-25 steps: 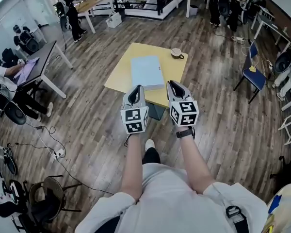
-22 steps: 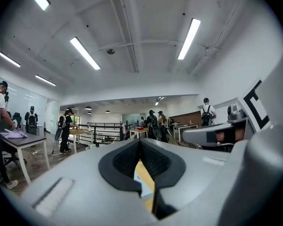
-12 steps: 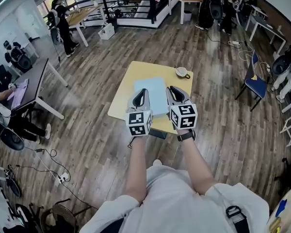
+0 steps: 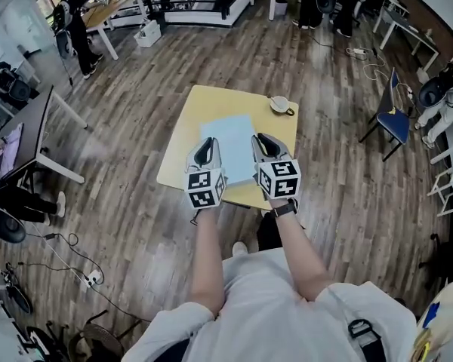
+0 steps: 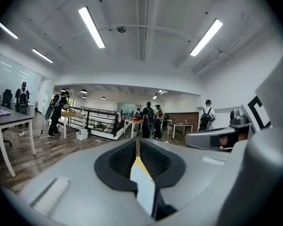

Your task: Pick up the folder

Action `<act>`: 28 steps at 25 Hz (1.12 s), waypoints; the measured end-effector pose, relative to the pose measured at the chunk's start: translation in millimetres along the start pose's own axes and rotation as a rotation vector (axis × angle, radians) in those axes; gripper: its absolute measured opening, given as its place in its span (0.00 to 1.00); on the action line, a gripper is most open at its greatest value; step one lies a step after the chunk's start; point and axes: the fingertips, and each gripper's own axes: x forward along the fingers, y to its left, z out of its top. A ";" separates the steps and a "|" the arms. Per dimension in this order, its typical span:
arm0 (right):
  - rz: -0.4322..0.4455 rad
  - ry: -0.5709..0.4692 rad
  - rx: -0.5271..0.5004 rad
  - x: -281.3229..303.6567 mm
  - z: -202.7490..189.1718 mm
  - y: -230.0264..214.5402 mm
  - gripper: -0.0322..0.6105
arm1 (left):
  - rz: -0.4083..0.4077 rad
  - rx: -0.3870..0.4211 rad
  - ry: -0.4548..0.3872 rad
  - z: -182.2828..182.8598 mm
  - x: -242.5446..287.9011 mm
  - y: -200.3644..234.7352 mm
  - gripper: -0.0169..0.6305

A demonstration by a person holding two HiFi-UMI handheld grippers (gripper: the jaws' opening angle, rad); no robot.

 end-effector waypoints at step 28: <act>0.093 0.342 0.135 173.1 -140.7 -71.8 0.24 | 0.109 -0.124 0.347 -147.8 129.9 89.3 0.17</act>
